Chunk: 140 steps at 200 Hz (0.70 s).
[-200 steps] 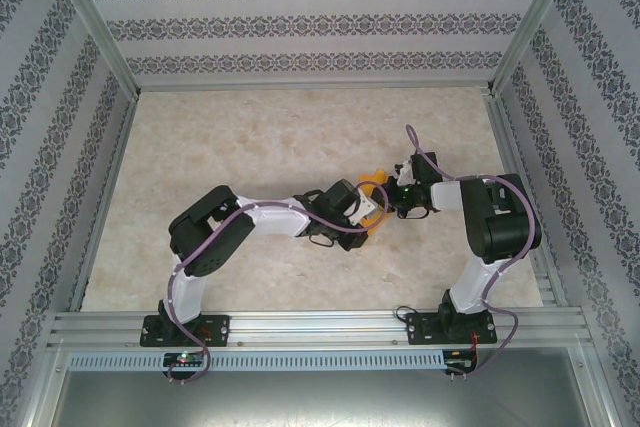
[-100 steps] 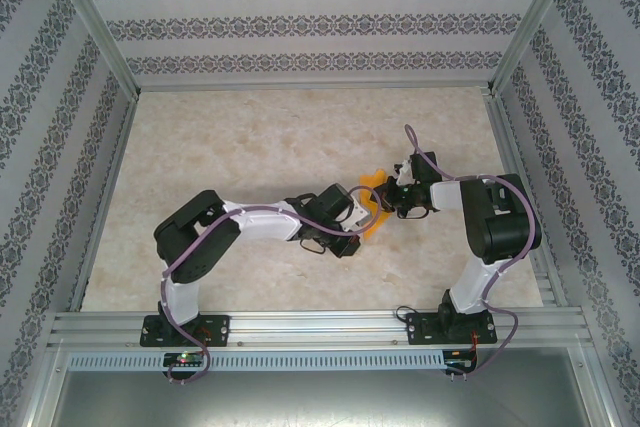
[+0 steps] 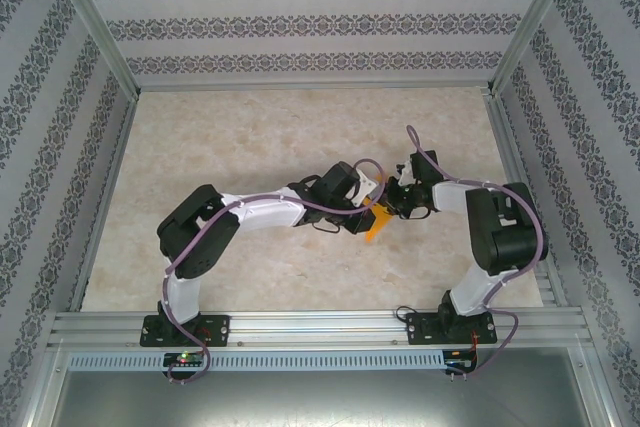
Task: Fold a paper plane with a square sheet of paper (pick it up from the middle)
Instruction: Fourth fold the wing at the center of the table.
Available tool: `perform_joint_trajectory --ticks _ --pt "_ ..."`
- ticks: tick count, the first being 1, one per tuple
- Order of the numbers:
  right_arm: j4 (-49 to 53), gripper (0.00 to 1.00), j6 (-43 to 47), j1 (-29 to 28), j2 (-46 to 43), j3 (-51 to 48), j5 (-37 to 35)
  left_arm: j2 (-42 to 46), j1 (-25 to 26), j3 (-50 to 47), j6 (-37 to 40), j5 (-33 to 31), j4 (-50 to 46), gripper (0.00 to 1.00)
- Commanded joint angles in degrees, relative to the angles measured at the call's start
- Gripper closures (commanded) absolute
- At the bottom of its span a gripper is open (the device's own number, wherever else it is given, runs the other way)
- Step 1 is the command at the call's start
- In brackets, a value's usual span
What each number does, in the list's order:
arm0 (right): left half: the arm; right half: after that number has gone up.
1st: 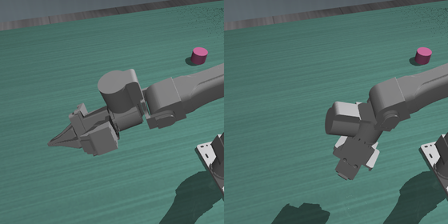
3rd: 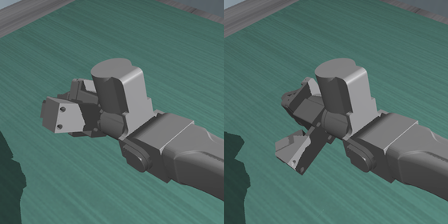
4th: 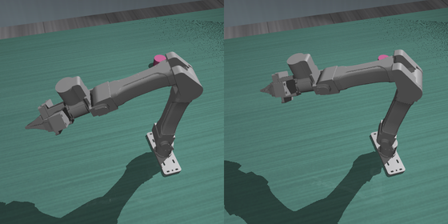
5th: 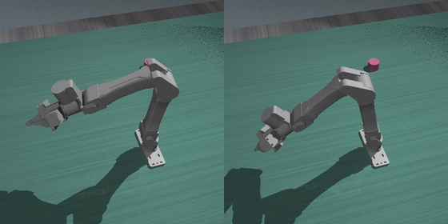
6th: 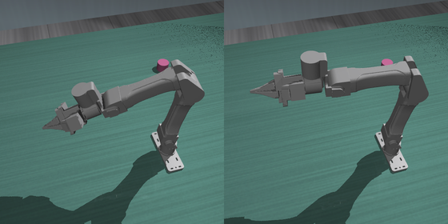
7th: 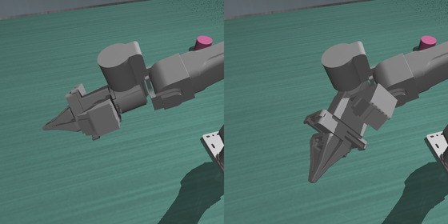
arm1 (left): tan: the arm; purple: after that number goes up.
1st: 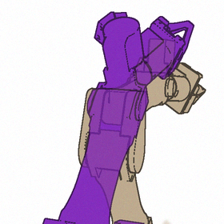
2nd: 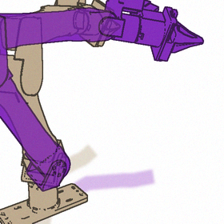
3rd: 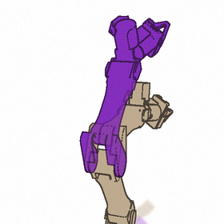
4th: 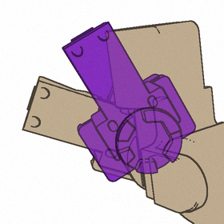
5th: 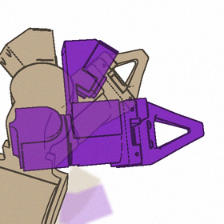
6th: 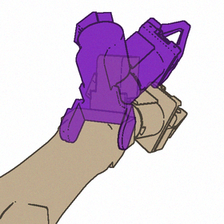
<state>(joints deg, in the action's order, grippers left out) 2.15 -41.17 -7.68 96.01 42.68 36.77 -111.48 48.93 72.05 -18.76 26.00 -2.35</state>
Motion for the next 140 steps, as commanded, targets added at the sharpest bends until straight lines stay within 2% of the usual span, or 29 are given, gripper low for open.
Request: perform_joint_trajectory --ticks 1,36,61,140 --pt "6.15 0.77 2.65 0.74 -4.91 0.62 -1.78 -2.17 -2.04 3.32 -1.8 -1.8 -0.3 0.83" --pt "10.78 0.7 6.98 3.28 -6.47 0.34 -1.81 -5.55 -3.56 6.29 -2.48 0.13 -0.64 0.8" --pt "9.23 0.69 7.28 3.82 -4.48 0.24 0.75 -7.99 -3.93 9.33 -0.99 0.21 -3.91 0.77" --pt "4.41 0.64 7.7 3.65 2.55 1.95 5.72 -9.81 -5.84 8.67 -0.42 1.64 -3.49 0.79"
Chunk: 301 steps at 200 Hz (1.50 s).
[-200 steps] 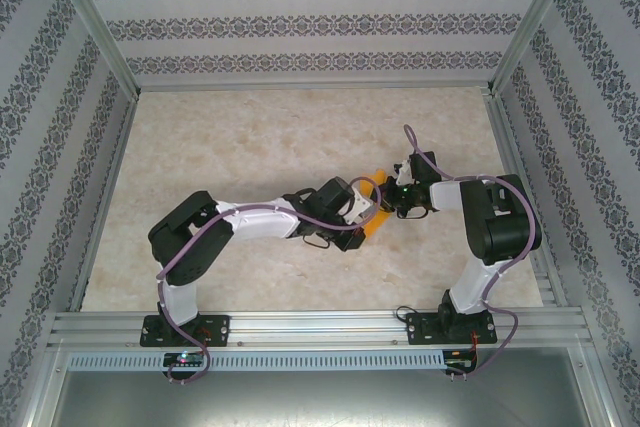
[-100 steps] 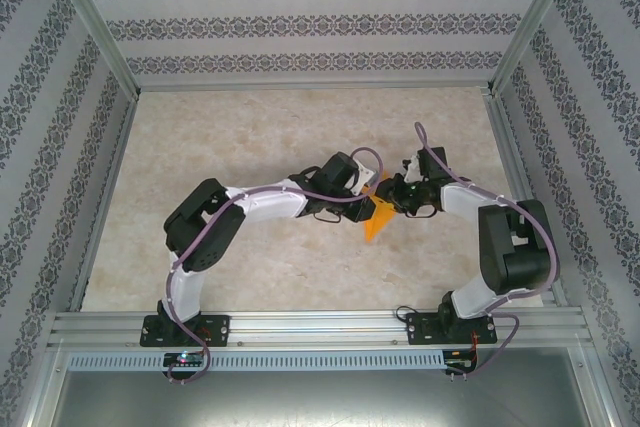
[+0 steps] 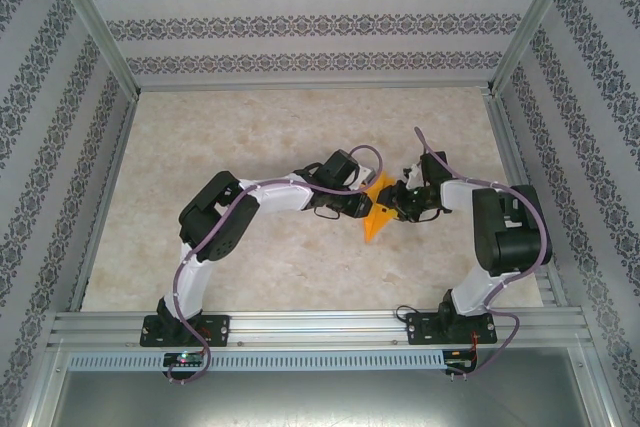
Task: Fold a paper plane with a square sheet of paper (pick it up from the middle)
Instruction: Fourth fold the wing at the center of the table, then turn over the paper at the center of the table.
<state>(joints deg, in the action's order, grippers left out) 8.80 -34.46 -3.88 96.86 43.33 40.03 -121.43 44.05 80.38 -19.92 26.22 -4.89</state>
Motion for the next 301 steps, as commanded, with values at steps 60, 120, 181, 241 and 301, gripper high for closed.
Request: perform_joint_trajectory --ticks 60,120,181,241,301 --pt "-3.78 0.65 -0.21 -0.47 2.59 2.67 4.46 0.97 -2.47 -1.43 -0.55 3.83 1.22 0.77" --pt "-6.3 0.66 -2.43 -1.04 3.86 3.29 6.34 3.44 -4.61 -5.19 -10.59 7.95 9.57 0.63" --pt "-6.32 0.65 -2.44 0.62 1.3 1.22 5.58 2.63 -6.25 -7.63 -21.4 12.28 20.78 0.57" --pt "-7.39 0.64 -2.79 1.85 0.26 -0.09 6.62 -0.1 -6.18 -5.27 -22.78 14.19 20.72 0.57" --pt "-8.83 0.63 -3.48 1.99 0.95 -0.3 7.76 -3.34 -6.17 -1.98 -20.84 14.43 16.67 0.59"
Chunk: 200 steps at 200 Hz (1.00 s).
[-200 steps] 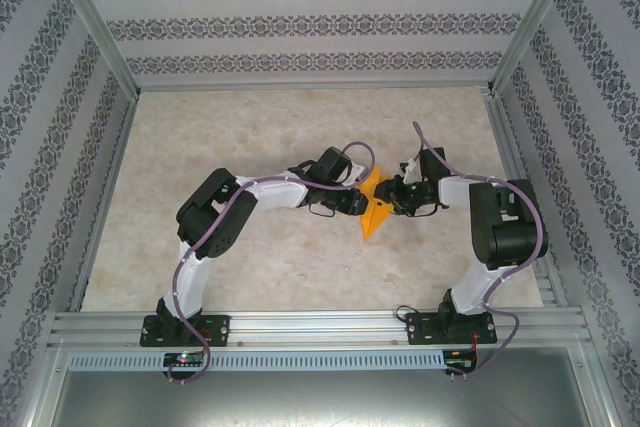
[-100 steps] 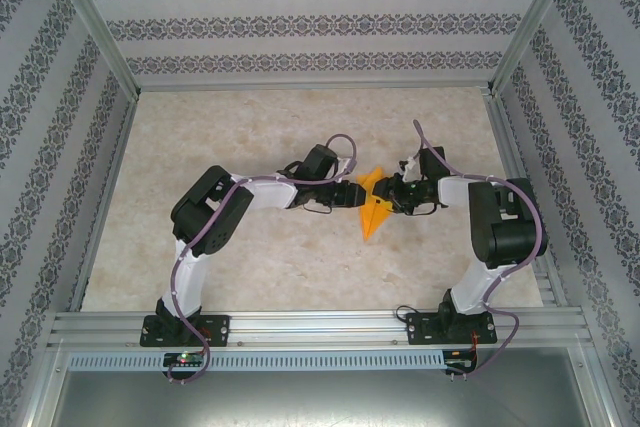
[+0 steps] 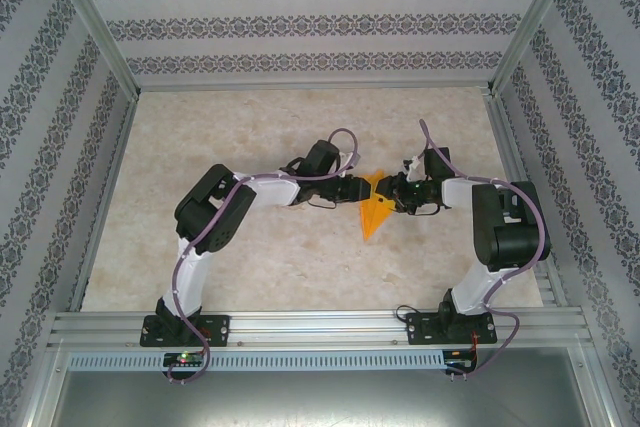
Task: Fold a paper plane with a square sheet of paper (pick it up from the middle)
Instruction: Turn over the paper at the center of the table.
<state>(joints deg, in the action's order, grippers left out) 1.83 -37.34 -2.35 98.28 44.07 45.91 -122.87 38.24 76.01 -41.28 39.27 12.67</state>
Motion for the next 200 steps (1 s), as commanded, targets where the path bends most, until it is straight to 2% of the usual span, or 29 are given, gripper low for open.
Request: perform_joint_trajectory --ticks 1,41,96,118,138,147,178,200 --pt "-1.88 0.63 -0.7 0.48 -0.46 -1.02 1.94 -1.92 -0.36 2.43 0.55 1.41 -1.02 0.59" --pt "-2.87 0.63 -1.39 0.94 -0.8 -1.53 2.17 -2.5 -0.36 5.11 3.99 0.87 -6.34 0.63" --pt "-2.97 0.61 -1.59 1.88 -2.29 -2.55 2.07 -4.0 -0.36 7.29 5.07 2.61 -8.95 0.84" --pt "-2.97 0.61 -1.6 2.66 -2.74 -2.77 2.25 -4.01 -0.36 8.45 7.48 1.81 -12.64 0.85" --pt "-2.95 0.6 -1.59 2.87 -2.92 -2.78 2.53 -4.1 -0.36 9.42 9.1 0.95 -15.36 0.79" --pt "-2.96 0.6 -1.6 2.88 -2.97 -2.77 2.52 -3.94 -0.4 9.37 9.15 1.24 -15.15 0.79" --pt "-3.23 0.6 -1.59 2.88 -3.0 -2.82 3.21 -3.48 -0.42 9.76 8.53 1.87 -14.55 0.84" --pt "-3.39 0.6 -1.56 2.88 -2.83 -2.59 3.78 -2.61 -0.45 10.52 9.2 1.99 -15.59 0.93"
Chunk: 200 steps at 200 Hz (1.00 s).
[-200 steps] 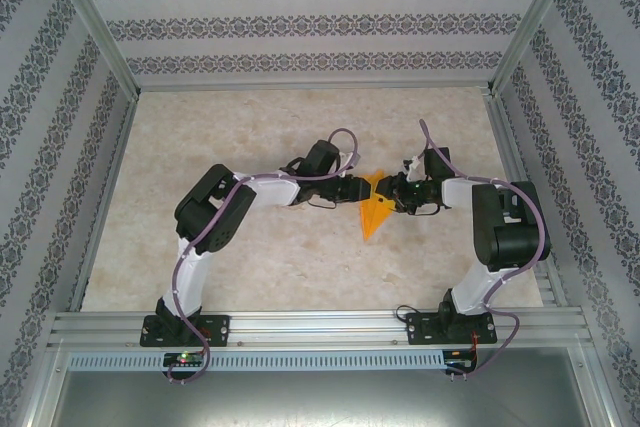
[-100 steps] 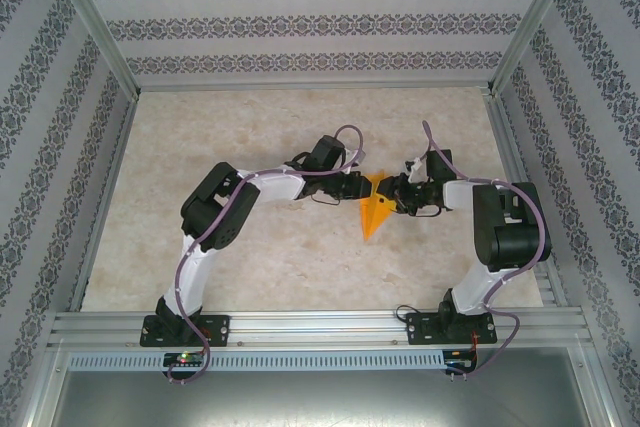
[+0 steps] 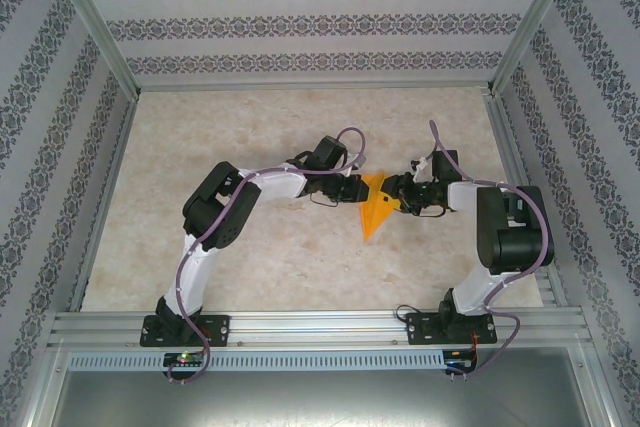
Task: Fold a paper plane with a square sheet of paper (pick it up from the middle)
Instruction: Turn over the paper at the center of the table.
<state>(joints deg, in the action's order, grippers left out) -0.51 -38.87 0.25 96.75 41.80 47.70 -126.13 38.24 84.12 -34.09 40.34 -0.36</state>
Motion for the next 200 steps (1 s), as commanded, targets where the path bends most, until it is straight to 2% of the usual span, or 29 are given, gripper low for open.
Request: perform_joint_trajectory --ticks 1,38,89,152,200 --pt "-1.06 0.59 -0.05 0.28 -1.3 -0.27 2.06 0.72 -0.45 2.39 2.01 0.94 -2.59 0.93" --pt "-0.94 0.58 0.32 0.36 -1.63 0.37 3.6 2.43 -0.77 1.55 0.06 4.18 0.15 1.0" --pt "-2.22 0.53 0.29 0.98 -3.31 1.0 5.4 7.74 -1.74 -2.37 -4.12 7.89 7.64 1.0" --pt "-19.8 0.5 -13.79 1.03 -4.42 -1.71 11.6 9.73 -2.12 -4.73 -7.68 10.21 13.22 1.0" --pt "-23.66 0.5 -18.35 0.66 -5.76 -2.95 13.03 10.98 -2.9 -6.71 -9.44 10.61 17.47 1.0"
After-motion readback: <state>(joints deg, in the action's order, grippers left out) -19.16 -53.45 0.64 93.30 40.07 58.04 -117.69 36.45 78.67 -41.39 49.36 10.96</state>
